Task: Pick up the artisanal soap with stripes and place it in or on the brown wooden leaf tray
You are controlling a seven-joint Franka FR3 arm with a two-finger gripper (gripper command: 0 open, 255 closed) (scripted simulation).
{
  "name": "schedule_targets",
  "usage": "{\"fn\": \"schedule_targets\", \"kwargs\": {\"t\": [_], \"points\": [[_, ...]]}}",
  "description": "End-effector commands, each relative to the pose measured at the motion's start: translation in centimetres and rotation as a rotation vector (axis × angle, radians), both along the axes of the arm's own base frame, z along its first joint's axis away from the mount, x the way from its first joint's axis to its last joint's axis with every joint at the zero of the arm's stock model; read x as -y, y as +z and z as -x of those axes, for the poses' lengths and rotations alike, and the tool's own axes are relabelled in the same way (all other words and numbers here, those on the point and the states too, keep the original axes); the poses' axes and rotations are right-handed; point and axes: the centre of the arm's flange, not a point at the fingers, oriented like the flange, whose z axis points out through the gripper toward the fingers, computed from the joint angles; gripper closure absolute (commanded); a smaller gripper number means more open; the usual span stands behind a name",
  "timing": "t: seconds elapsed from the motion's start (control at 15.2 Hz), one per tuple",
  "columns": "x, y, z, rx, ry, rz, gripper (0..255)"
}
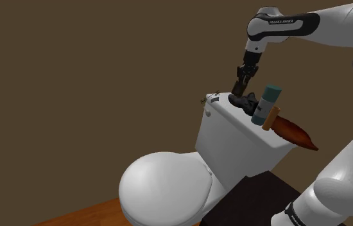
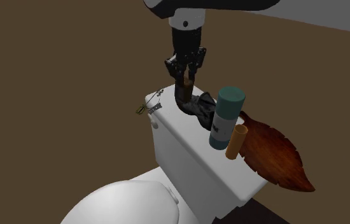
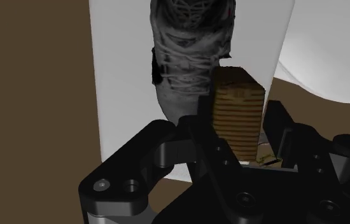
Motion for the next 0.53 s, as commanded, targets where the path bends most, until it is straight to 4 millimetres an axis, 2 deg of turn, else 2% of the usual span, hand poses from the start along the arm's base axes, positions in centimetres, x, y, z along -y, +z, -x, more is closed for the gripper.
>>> {"fn": "schedule_targets", "kwargs": {"t": [0.0, 0.46], "points": [[0.5, -0.2, 2.6, -0.002, 0.0, -0.001, 255], [2.1, 0.5, 11.7, -0.002, 0.0, -0.001, 255]]}}
